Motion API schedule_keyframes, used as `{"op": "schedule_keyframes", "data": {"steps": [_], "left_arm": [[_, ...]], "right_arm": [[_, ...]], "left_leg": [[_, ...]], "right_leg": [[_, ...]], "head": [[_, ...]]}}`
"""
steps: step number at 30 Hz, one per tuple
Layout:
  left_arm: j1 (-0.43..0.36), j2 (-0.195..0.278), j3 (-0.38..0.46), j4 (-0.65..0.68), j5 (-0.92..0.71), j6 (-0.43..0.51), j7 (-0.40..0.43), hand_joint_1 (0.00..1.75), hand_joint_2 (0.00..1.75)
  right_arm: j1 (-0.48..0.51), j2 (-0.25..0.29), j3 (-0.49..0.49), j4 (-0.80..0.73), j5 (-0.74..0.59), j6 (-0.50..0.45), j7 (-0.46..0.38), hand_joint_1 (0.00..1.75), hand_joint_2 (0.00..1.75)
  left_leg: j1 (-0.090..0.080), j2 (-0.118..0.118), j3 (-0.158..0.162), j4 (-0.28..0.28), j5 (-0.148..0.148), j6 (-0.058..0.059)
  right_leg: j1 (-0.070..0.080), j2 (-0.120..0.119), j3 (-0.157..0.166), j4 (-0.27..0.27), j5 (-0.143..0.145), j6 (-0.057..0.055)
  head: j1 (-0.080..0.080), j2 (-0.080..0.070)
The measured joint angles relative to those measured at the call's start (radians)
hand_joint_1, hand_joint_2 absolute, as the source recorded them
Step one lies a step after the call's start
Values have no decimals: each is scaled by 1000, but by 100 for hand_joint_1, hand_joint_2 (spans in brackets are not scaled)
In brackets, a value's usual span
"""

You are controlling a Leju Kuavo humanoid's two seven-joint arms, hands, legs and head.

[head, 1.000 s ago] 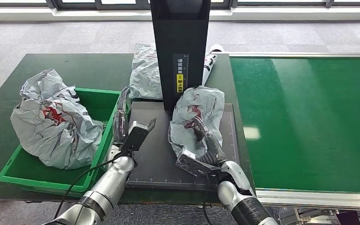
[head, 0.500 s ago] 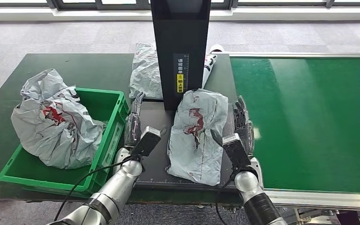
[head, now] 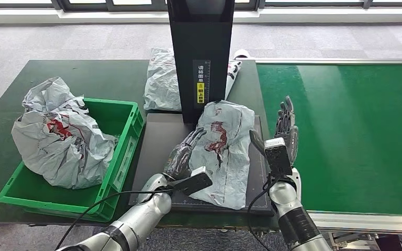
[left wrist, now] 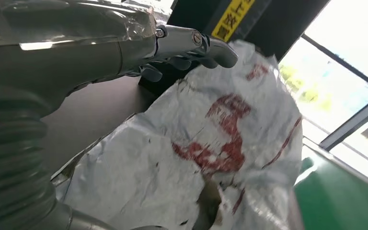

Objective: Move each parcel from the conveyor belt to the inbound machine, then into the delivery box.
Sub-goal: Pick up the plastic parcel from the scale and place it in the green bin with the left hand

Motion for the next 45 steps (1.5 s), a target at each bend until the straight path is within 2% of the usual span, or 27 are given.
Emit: {"op": "schedule_keyframes", "data": {"steps": [3, 4, 7, 8, 14, 18, 27, 32, 40, 45], "left_arm": [[-16, 2, -79, 40, -153, -138, 127, 7, 175], [-26, 2, -110, 54, -195, -184, 159, 22, 175], [-60, 3, -189, 85, -256, -265, 201, 147, 175], [-66, 3, -207, 93, -261, -276, 205, 175, 175], [-87, 6, -262, 113, -272, -291, 222, 175, 175], [-95, 14, -264, 116, -263, -250, 238, 175, 175], [-109, 26, -264, 118, -263, -226, 253, 175, 175], [-113, 40, -258, 117, -262, -81, 285, 175, 175], [-116, 98, -167, 33, -313, 297, 352, 175, 175], [-81, 122, -96, -96, -519, 356, 428, 175, 175]], "right_arm": [[-12, -4, -2, 3, -5, -13, 0, 0, 175], [-18, -5, -6, 6, -6, -14, 0, 0, 175], [-31, -7, -19, 18, -6, -16, 1, 0, 175], [-33, -8, -21, 21, -6, -16, 1, 0, 175], [-39, -8, -27, 43, -5, -23, 1, 0, 175], [-37, -8, -28, 48, -5, -23, 1, 0, 175], [-35, -8, -31, 51, -5, -18, 1, 0, 175], [-25, -8, -32, 51, 4, -9, 1, 0, 175], [0, -2, -46, 48, 35, 13, 0, 0, 175], [5, 6, -62, 42, 61, 28, 0, 0, 175]], "left_leg": [[0, -1, 0, 0, 0, 0], [0, -2, 0, 0, 0, 0], [0, -5, 3, 0, 0, 1], [0, -6, 4, 0, -1, 1], [0, -8, 8, 0, -2, 2], [0, -7, 9, 0, -1, 2], [0, -6, 10, 0, -1, 1], [0, -6, 9, 0, -1, 1], [0, -6, 6, 0, 0, 0], [0, -6, 6, 0, 0, 0]], "right_leg": [[0, -1, 1, 0, 0, 0], [0, -2, 2, 0, 0, 0], [0, -6, 6, 0, -2, 2], [-1, -6, 8, 0, -2, 2], [-1, -8, 13, -1, -4, 4], [0, -7, 13, -1, -3, 3], [0, -6, 13, -1, -3, 2], [0, -6, 12, -1, -3, 2], [0, -6, 9, 0, -3, 2], [0, -5, 8, 0, -3, 2]], "head": [[0, 0], [0, 0], [0, 0], [0, 0], [0, 0], [0, 0], [0, 0], [0, 0], [0, 0], [0, 0]]}}
